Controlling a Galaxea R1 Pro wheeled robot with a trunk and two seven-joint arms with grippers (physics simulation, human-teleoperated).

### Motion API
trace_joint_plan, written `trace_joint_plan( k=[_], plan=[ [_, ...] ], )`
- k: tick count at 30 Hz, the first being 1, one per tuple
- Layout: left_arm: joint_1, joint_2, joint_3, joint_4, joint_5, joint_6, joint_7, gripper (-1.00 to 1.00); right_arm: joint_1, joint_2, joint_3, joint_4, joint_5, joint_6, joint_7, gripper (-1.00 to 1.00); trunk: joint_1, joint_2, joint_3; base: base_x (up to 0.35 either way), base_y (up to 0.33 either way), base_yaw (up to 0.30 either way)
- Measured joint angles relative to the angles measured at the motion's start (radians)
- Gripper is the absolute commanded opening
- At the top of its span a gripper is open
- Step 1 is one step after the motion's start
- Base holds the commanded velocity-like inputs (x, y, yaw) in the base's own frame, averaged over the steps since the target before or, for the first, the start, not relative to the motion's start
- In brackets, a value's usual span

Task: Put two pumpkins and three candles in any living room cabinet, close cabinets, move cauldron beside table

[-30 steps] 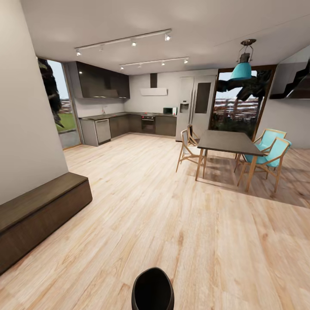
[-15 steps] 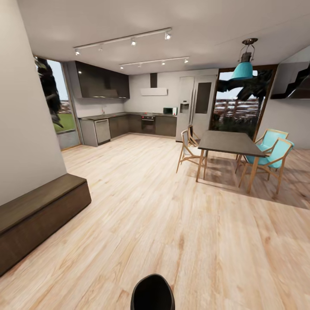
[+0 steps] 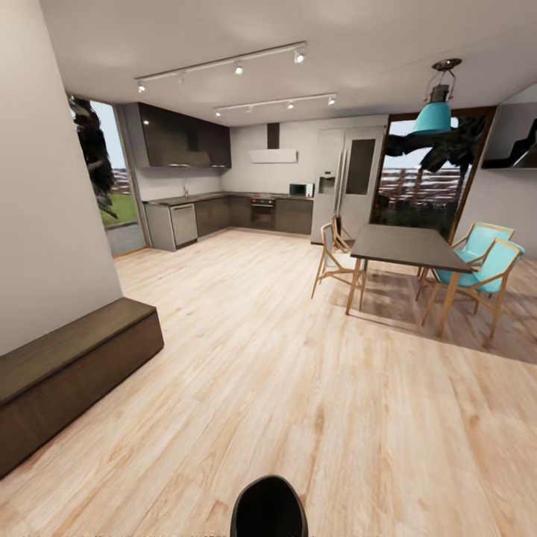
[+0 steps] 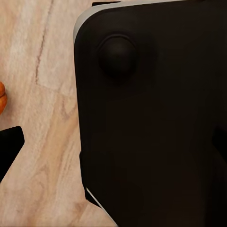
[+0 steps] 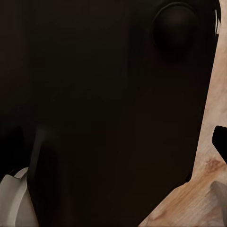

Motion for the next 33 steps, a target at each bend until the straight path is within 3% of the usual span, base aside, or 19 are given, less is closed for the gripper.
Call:
trace_joint_plan(
  k=[18, 22, 26, 29, 30, 33],
  plan=[
    [0.0, 0.0, -0.001, 0.0, 0.002, -0.011, -0.001, 1.0, -0.001, -0.001, -0.006, -0.015, -0.005, 0.001, 0.0, 1.0, 0.0, 0.0, -0.006, 0.001, 0.0, 0.005],
    [-0.008, 0.013, 0.0, -0.013, 0.004, -0.012, -0.012, 1.0, -0.002, -0.003, -0.011, -0.039, -0.009, -0.001, -0.002, 1.0, 0.0, 0.0, -0.006, 0.0, 0.0, 0.0],
    [-0.03, 0.069, 0.005, -0.166, 0.011, 0.019, -0.048, 1.0, 0.001, -0.001, -0.012, -0.202, -0.011, 0.0, -0.002, 1.0, 0.0, 0.0, -0.006, 0.0, 0.0, 0.0],
    [-0.035, 0.097, 0.007, -0.27, 0.014, 0.082, -0.06, 1.0, 0.007, 0.004, -0.012, -0.328, -0.012, 0.009, -0.001, 1.0, 0.0, 0.0, -0.006, 0.0, 0.0, 0.0],
    [-0.038, 0.124, 0.009, -0.378, 0.014, 0.172, -0.088, 1.0, 0.026, 0.016, -0.012, -0.455, -0.013, 0.041, -0.001, 1.0, 0.0, 0.0, -0.005, 0.0, 0.0, 0.0],
    [-0.039, 0.156, 0.01, -0.53, 0.015, 0.272, -0.126, 1.0, 0.041, 0.027, -0.013, -0.61, -0.012, 0.127, -0.001, 1.0, 0.0, 0.0, -0.006, 0.0, 0.0, 0.0]
  ],
)
